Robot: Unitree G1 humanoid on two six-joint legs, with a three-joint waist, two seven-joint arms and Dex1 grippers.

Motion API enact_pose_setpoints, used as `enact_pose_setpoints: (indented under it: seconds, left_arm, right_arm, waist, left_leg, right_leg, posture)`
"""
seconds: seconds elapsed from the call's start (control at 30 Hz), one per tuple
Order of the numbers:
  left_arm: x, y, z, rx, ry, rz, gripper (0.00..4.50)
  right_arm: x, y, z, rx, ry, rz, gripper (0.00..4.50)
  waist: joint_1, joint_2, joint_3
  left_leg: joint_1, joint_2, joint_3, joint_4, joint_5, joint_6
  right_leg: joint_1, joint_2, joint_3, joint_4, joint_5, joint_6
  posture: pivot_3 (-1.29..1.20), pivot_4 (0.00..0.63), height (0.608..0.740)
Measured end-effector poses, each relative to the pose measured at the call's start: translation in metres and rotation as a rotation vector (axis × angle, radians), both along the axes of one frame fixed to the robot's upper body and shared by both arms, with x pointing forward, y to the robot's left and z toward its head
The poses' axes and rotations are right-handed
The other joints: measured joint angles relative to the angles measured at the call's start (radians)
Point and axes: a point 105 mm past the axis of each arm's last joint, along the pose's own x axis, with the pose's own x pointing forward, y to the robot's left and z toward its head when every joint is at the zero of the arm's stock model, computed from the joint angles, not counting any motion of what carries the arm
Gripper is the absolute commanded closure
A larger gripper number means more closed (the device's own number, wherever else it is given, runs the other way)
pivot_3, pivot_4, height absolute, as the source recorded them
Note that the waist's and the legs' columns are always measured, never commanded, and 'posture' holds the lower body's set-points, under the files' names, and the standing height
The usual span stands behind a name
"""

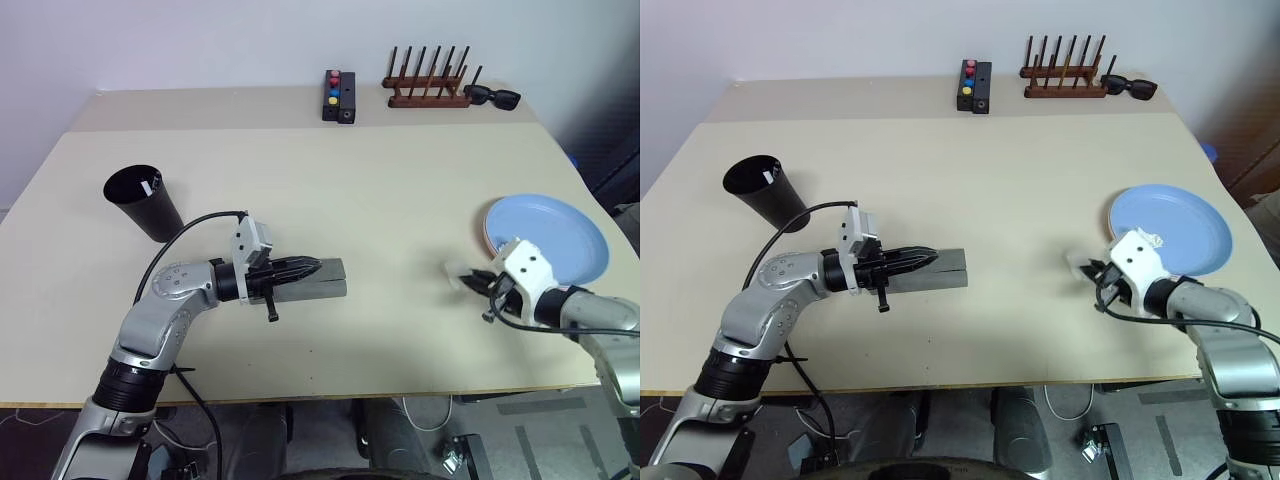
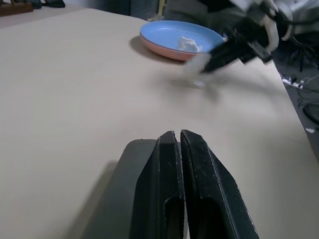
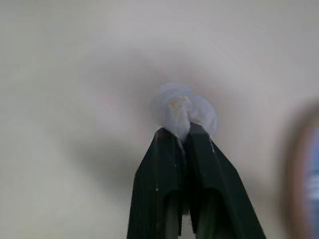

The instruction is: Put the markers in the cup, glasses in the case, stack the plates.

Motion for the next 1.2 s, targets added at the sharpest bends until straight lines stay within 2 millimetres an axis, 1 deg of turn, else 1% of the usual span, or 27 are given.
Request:
enact_pose_setpoints:
  seconds: [0.07,0.13,0.23,0.3,0.33,0.37,0.47,0.5,0.57,0.67,0.7,0.77,0.83,0.93,0.97,1.0,1.1,1.17,1.2]
  left_arm:
    - [0.001,-0.001,0.001,-0.003,-0.003,0.000,4.40]
    - [0.002,-0.001,0.002,-0.002,-0.006,0.001,4.40]
    - [0.004,0.000,0.001,0.002,-0.004,0.007,4.40]
    - [0.004,0.000,0.001,0.002,-0.007,0.010,4.40]
    - [0.005,0.000,0.001,0.002,-0.009,0.014,4.40]
    - [0.006,0.001,0.002,0.005,-0.015,0.020,4.40]
    - [0.008,0.002,0.004,0.004,-0.034,0.041,4.40]
    - [0.009,0.004,0.005,0.002,-0.039,0.053,4.40]
    - [0.011,0.007,0.007,-0.001,-0.048,0.076,4.40]
    - [0.014,0.017,0.008,-0.008,-0.054,0.131,4.40]
    - [0.015,0.023,0.008,-0.006,-0.055,0.157,4.40]
    - [0.014,0.040,0.007,0.004,-0.057,0.219,4.40]
    - [0.008,0.056,0.007,0.022,-0.056,0.271,4.40]
    - [0.004,0.065,0.007,0.027,-0.059,0.304,4.40]
    - [-0.004,0.073,0.006,0.009,-0.054,0.337,4.40]
    - [-0.009,0.081,0.003,0.002,-0.035,0.371,4.40]
    - [-0.021,0.112,-0.005,-0.004,0.010,0.500,4.40]
    - [-0.036,0.141,-0.017,0.037,0.052,0.598,4.40]
    - [-0.039,0.149,-0.019,0.046,0.061,0.630,4.40]
  right_arm:
    - [0.011,-0.008,0.017,-0.013,-0.089,-0.053,4.47]
    - [0.022,-0.029,0.024,-0.039,-0.145,-0.161,4.47]
    - [0.034,-0.067,0.018,-0.088,-0.154,-0.347,4.47]
    - [0.038,-0.081,0.012,-0.109,-0.149,-0.412,4.47]
    - [0.040,-0.085,0.011,-0.113,-0.148,-0.433,3.88]
    - [0.043,-0.090,0.010,-0.117,-0.149,-0.454,3.61]
    - [0.047,-0.093,0.009,-0.126,-0.155,-0.463,2.16]
    - [0.048,-0.092,0.010,-0.127,-0.161,-0.459,1.60]
    - [0.051,-0.089,0.014,-0.127,-0.183,-0.444,0.66]
    - [0.055,-0.082,0.021,-0.090,-0.207,-0.407,0.66]
    - [0.057,-0.076,0.021,-0.056,-0.208,-0.377,0.66]
    - [0.056,-0.058,0.022,0.013,-0.203,-0.285,0.66]
    - [0.052,-0.041,0.023,0.064,-0.195,-0.182,0.66]
    - [0.050,-0.028,0.027,0.105,-0.189,-0.106,0.66]
    - [0.047,-0.016,0.030,0.143,-0.184,-0.041,0.66]
    - [0.042,-0.007,0.030,0.169,-0.169,0.008,0.66]
    - [0.033,0.015,0.022,0.237,-0.095,0.124,0.66]
    - [0.030,0.024,0.018,0.264,-0.061,0.175,0.66]
    - [0.030,0.025,0.017,0.266,-0.053,0.182,0.66]
  waist:
    - [0.000,0.000,0.000]
    - [0.000,0.000,0.000]
    - [0.002,0.000,0.000]
    - [0.000,0.000,0.000]
    - [-0.001,0.000,0.000]
    - [-0.005,0.000,0.000]
    - [-0.007,0.000,0.000]
    - [-0.007,0.000,0.000]
    - [-0.006,0.000,0.000]
    - [-0.006,0.000,0.000]
    - [-0.007,0.000,0.000]
    - [-0.011,0.000,0.000]
    - [-0.010,0.000,0.000]
    - [0.000,0.000,0.000]
    - [-0.002,0.000,0.000]
    - [-0.005,0.000,0.000]
    - [-0.008,0.000,0.000]
    - [-0.009,0.001,0.000]
    - [-0.007,0.001,0.000]
  left_leg:
    - [0.000,0.000,0.000,0.000,0.000,0.000]
    - [0.000,0.000,0.000,0.000,0.000,0.000]
    - [0.000,0.000,0.000,0.000,0.000,0.000]
    - [0.000,0.000,0.000,-0.001,0.000,0.000]
    - [0.000,0.000,0.000,-0.001,0.000,0.000]
    - [0.000,0.000,0.000,-0.001,0.000,0.000]
    - [0.001,0.000,0.000,-0.001,0.000,0.000]
    - [0.001,0.000,0.000,-0.001,0.000,0.000]
    - [0.001,0.000,0.000,-0.001,0.000,0.000]
    - [0.001,0.000,0.000,-0.001,0.000,0.000]
    - [0.001,0.000,0.000,-0.001,0.000,0.000]
    - [0.001,0.000,0.000,-0.002,0.000,0.001]
    - [0.001,0.000,0.000,-0.003,0.000,0.001]
    - [0.001,0.000,0.000,-0.001,0.000,0.001]
    - [0.001,0.000,0.000,-0.001,-0.001,0.001]
    - [0.001,0.000,0.000,-0.002,-0.001,0.002]
    - [0.002,0.001,0.000,-0.003,-0.001,0.002]
    - [0.002,0.001,0.000,-0.003,-0.001,0.002]
    - [0.002,0.001,0.000,-0.002,-0.001,0.002]
  right_leg:
    - [0.000,0.000,0.000,0.000,0.000,0.000]
    - [0.001,0.000,0.000,-0.001,0.001,-0.001]
    - [0.000,0.000,0.000,-0.001,0.002,-0.004]
    - [0.000,0.000,0.000,-0.001,0.002,-0.004]
    - [0.000,0.000,0.000,-0.001,0.002,-0.004]
    - [0.000,0.000,0.000,-0.001,0.002,-0.004]
    - [0.000,0.000,0.000,-0.001,0.002,-0.004]
    - [0.000,0.000,0.000,-0.001,0.002,-0.004]
    - [0.000,0.000,0.000,-0.001,0.002,-0.003]
    - [0.000,0.000,0.000,-0.001,0.002,-0.003]
    - [0.000,0.000,0.000,-0.001,0.002,-0.003]
    - [0.000,0.000,0.000,-0.001,0.002,-0.003]
    - [0.000,0.000,0.000,-0.001,0.002,-0.003]
    - [0.001,0.000,0.000,-0.001,0.002,-0.003]
    - [0.001,0.000,0.000,-0.002,0.002,-0.003]
    - [0.002,0.000,0.000,-0.002,0.002,-0.003]
    - [0.001,0.000,0.000,-0.002,0.002,-0.003]
    - [0.001,0.000,0.000,-0.002,0.002,-0.004]
    - [0.001,0.000,0.000,-0.002,0.001,-0.003]
  posture:
    - [0.00,0.150,0.740]
    - [0.00,0.150,0.740]
    - [0.00,0.150,0.740]
    - [0.00,0.150,0.740]
    - [0.00,0.150,0.740]
    - [0.00,0.150,0.740]
    - [0.00,0.150,0.740]
    - [0.00,0.150,0.740]
    - [0.00,0.150,0.740]
    - [0.00,0.150,0.740]
    - [0.00,0.150,0.740]
    - [0.00,0.150,0.740]
    - [0.00,0.150,0.740]
    - [0.00,0.150,0.740]
    - [0.00,0.150,0.740]
    - [0.00,0.150,0.740]
    - [0.00,0.150,0.740]
    - [0.00,0.150,0.740]
    - [0.00,0.150,0.740]
